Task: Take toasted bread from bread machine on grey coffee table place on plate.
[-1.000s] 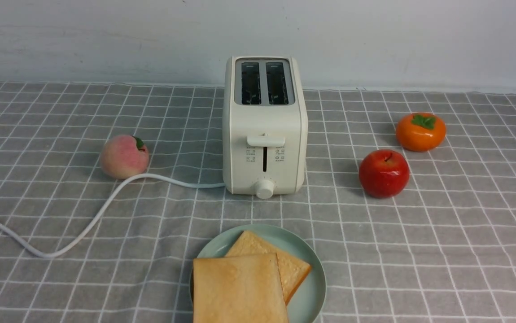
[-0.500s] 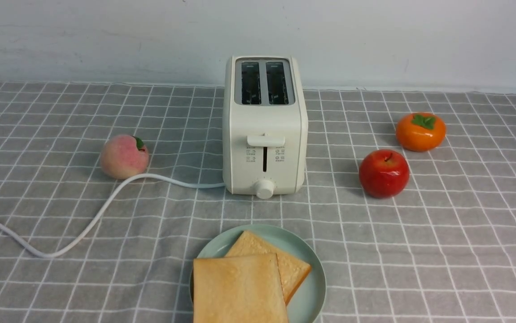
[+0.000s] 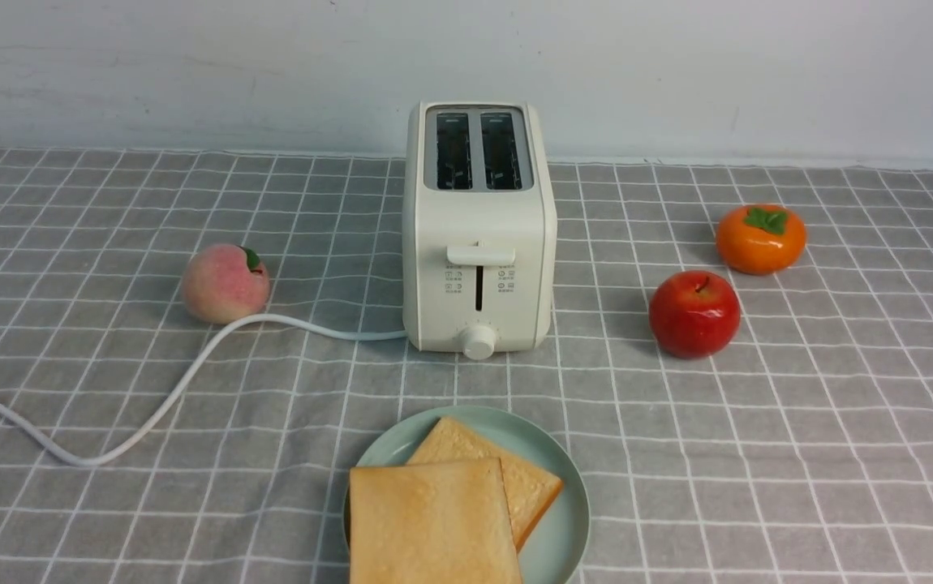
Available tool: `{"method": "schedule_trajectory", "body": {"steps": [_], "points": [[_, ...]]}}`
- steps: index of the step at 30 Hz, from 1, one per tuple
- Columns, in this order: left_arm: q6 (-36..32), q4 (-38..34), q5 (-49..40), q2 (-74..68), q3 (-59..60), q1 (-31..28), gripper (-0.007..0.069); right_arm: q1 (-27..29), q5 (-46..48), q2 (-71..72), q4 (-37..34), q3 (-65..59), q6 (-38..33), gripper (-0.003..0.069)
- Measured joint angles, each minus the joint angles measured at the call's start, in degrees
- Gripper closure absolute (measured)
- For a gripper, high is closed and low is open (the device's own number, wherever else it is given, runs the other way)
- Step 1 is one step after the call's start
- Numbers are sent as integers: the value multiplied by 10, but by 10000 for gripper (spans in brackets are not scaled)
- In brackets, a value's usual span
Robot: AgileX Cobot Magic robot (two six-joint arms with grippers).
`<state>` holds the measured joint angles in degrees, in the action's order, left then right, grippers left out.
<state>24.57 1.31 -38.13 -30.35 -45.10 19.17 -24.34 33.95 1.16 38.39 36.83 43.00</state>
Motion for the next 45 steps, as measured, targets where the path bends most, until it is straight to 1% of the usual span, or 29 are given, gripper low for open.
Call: {"method": "schedule_trajectory", "body": {"steps": [6, 9, 10, 12, 15, 18, 20, 23, 25, 26, 28, 45], "points": [[-9, 3, -5, 12, 5, -3, 622, 0, 0, 0, 0, 0, 0, 630], [-24, -6, 20, 60, 47, -50, 619, 0, 0, 0, 0, 0, 0, 624], [-25, -8, 26, 64, 55, -54, 619, 0, 0, 0, 0, 0, 0, 624], [-27, -13, 64, 114, 116, -99, 617, 0, 0, 0, 0, 0, 0, 622], [-28, -16, 136, 174, 223, -138, 612, 0, 0, 0, 0, 0, 0, 617], [-28, -13, 199, 230, 328, -150, 609, 0, 0, 0, 0, 0, 0, 614], [-28, -7, 217, 271, 397, -151, 607, 0, 0, 0, 0, 0, 0, 610], [-28, 1, 219, 305, 458, -151, 604, 0, 0, 0, 0, 0, 0, 605], [-28, 1, 207, 307, 463, -151, 603, 0, 0, 0, 0, 0, 0, 604], [-28, 1, 180, 309, 466, -151, 601, 0, 0, 0, 0, 0, 0, 603], [-28, 1, 164, 309, 468, -151, 599, 0, 0, 0, 0, 0, 0, 601], [-28, 1, 160, 309, 469, -151, 586, 0, 0, 0, 0, 0, 0, 576]]}}
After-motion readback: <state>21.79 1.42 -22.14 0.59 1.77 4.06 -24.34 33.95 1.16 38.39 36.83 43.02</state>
